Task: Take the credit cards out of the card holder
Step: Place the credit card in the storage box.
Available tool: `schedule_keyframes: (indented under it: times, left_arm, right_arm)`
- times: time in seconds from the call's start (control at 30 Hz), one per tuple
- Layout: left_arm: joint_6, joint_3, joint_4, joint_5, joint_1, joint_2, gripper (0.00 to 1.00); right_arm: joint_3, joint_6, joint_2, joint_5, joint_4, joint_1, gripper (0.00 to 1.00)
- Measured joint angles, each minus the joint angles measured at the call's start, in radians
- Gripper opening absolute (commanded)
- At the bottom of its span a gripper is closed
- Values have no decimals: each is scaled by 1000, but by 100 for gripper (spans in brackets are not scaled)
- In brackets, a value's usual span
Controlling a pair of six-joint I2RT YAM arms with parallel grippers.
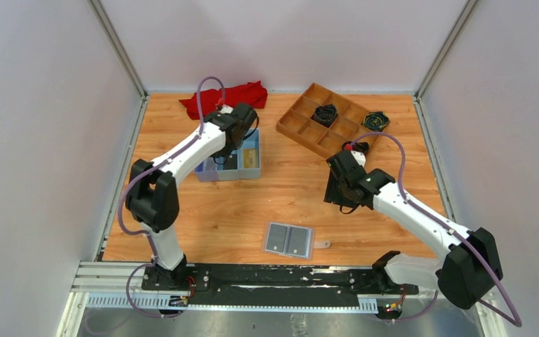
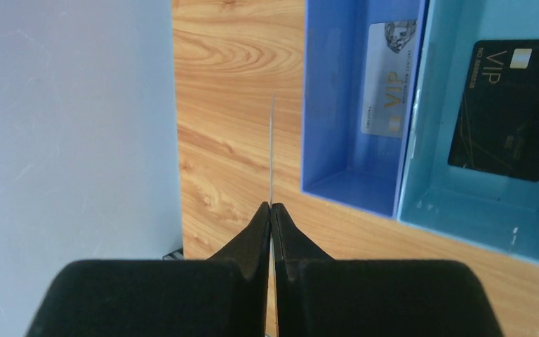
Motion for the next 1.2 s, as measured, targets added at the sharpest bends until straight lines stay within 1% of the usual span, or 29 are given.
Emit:
schedule_keyframes:
  times: [0.23, 0.43, 0.6, 0.77, 0.83, 0.93, 1.07, 1.2]
  left_arm:
    - [-16, 53, 17, 6, 15, 162, 0]
    - [-15, 53, 51, 39, 36, 199, 0]
    - [-14, 54, 79, 49, 38, 232, 0]
    - [-17, 54, 84, 66, 45, 280, 23]
    - [-18, 54, 84, 72, 51, 288, 30]
    - [-13, 54, 80, 71, 56, 286, 31]
    - [-13, 45, 92, 106, 60, 264, 31]
    - [-13, 23, 110, 171, 47, 165, 31]
  right_arm:
    - [13, 0, 47, -14, -15, -1, 49]
    - [13, 1, 34, -22, -20, -1, 49]
    - [1, 10, -26, -27, -24, -1, 49]
    - [-30, 23, -93, -27, -31, -1, 49]
    - [-50, 27, -121, -27, -35, -1, 49]
    - [-88, 31, -167, -25, -38, -1, 48]
    - [-131, 29, -243, -22, -36, -2, 48]
    - [-184, 10, -324, -21, 13, -2, 49]
